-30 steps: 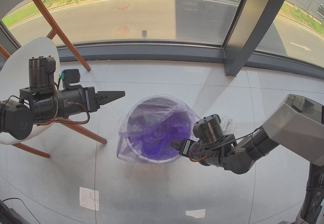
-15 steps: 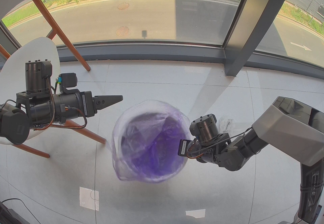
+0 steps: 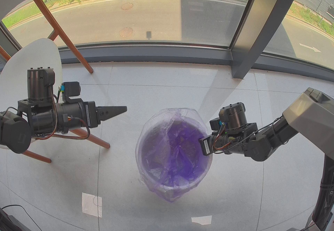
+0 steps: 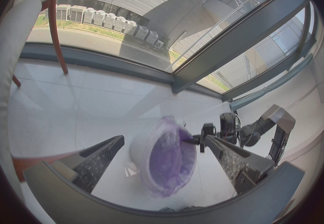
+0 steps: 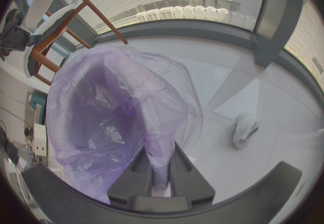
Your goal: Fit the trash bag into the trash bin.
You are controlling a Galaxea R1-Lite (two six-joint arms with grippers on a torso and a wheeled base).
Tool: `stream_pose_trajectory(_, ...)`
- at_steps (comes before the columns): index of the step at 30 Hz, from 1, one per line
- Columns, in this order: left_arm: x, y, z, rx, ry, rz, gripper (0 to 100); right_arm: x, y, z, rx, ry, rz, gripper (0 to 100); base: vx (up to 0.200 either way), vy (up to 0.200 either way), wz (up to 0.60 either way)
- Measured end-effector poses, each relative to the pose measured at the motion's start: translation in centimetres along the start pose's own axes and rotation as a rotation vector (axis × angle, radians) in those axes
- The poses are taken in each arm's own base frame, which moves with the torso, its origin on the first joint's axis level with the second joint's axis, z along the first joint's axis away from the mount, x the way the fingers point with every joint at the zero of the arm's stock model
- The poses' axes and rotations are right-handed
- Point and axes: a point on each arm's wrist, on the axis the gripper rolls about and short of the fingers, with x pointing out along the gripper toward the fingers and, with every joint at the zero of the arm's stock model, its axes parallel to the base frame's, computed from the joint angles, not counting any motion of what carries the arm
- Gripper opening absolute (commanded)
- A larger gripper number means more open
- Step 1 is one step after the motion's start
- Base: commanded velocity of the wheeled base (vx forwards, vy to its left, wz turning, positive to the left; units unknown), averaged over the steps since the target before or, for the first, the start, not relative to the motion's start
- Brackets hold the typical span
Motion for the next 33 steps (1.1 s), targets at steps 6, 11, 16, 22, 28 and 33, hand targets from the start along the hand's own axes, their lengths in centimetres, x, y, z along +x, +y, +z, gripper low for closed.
stream_pose_trajectory(6,0.2,0.8,-2.9,-0.056,0.100,0.014,100,-0.8,-2.6,0.5,-0.067,-0.016,0.002,0,0.000,0.000,0.00)
stream_pose_trajectory(11,1.3,1.9,-5.2,-0.112,0.190,0.015,100,-0.9,-3.5,0.5,-0.063,-0.014,-0.003,0,0.000,0.000,0.00)
stream_pose_trajectory(16,3.1,3.0,-7.3,-0.163,0.282,-0.013,100,-0.8,-4.2,0.5,-0.086,-0.011,0.003,0,0.000,0.000,0.00)
stream_pose_trajectory(22,5.6,3.7,-8.3,-0.175,0.329,-0.035,100,-0.4,-5.2,0.1,-0.094,0.007,-0.005,100,0.000,0.000,0.00)
stream_pose_trajectory(28,7.4,4.4,-8.6,-0.168,0.321,-0.043,100,0.0,-5.7,0.1,-0.081,0.001,-0.008,100,0.000,0.000,0.00)
stream_pose_trajectory(33,9.0,5.2,-8.8,-0.151,0.292,-0.050,100,0.1,-5.8,0.8,-0.079,-0.023,0.011,100,0.000,0.000,0.00)
